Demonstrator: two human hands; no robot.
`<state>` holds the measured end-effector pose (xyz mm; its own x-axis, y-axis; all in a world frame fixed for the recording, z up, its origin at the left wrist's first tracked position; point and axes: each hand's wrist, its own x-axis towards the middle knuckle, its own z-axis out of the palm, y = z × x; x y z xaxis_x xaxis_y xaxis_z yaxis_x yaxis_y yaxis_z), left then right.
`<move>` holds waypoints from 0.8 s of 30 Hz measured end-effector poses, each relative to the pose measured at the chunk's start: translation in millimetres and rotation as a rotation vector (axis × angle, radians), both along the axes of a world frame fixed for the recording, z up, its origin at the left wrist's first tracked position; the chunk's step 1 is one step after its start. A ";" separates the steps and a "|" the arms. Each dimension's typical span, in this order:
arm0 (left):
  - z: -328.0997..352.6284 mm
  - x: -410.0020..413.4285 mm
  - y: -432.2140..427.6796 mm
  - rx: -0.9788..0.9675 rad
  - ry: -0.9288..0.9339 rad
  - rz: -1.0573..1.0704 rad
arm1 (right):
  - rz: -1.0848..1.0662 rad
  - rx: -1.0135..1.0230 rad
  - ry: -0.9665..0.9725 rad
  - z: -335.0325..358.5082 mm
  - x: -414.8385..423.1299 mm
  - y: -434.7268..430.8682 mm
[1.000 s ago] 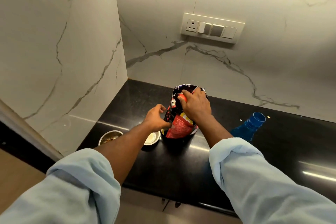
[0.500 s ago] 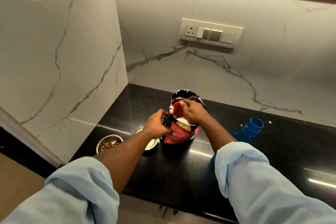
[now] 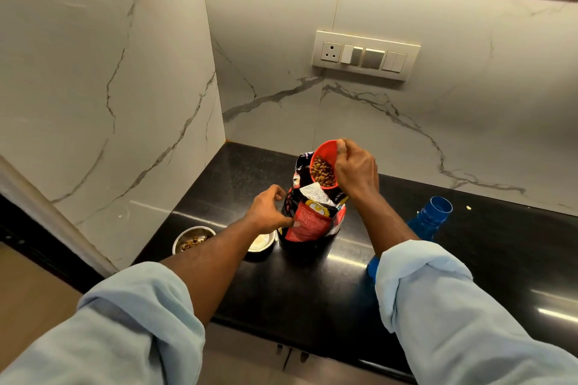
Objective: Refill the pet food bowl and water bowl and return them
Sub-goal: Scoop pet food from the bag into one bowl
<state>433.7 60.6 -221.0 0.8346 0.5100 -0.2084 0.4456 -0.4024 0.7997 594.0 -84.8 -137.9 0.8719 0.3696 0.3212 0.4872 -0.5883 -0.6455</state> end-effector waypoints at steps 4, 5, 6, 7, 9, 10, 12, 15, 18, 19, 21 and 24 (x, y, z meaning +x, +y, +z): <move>0.0 -3.2 3.2 0.000 0.003 0.010 | -0.075 0.089 0.019 9.8 5.1 -4.9; 0.0 -3.4 3.7 0.002 0.004 0.011 | -0.092 0.109 0.047 11.4 6.5 -4.9; 0.0 -3.4 4.2 0.000 0.003 0.011 | -0.105 0.129 0.083 13.7 7.1 -4.8; -0.3 -3.1 4.9 -0.003 0.001 0.012 | -0.111 0.150 0.123 15.3 7.3 -3.8; 1.2 -3.9 6.4 -0.002 -0.002 0.021 | -0.107 0.196 0.191 18.5 5.3 -0.5; 1.5 -4.6 7.8 -0.003 -0.002 0.029 | -0.102 0.218 0.223 19.2 4.1 1.8; 2.5 -7.7 10.3 -0.010 -0.005 0.049 | -0.081 0.257 0.299 21.7 -0.4 6.3; 3.0 -19.6 19.1 0.000 -0.010 0.092 | 0.002 0.285 0.377 26.9 -13.0 22.7; 3.9 -40.1 34.2 -0.008 -0.020 0.148 | 0.086 0.323 0.416 31.6 -24.4 45.6; 3.3 -48.4 40.9 -0.008 -0.016 0.167 | 0.102 0.334 0.432 33.0 -29.1 53.6; 2.0 -67.5 54.9 -0.019 -0.004 0.231 | 0.141 0.354 0.458 31.0 -39.8 72.0; -1.6 -96.6 73.8 -0.020 0.020 0.371 | 0.211 0.340 0.484 17.9 -60.4 98.2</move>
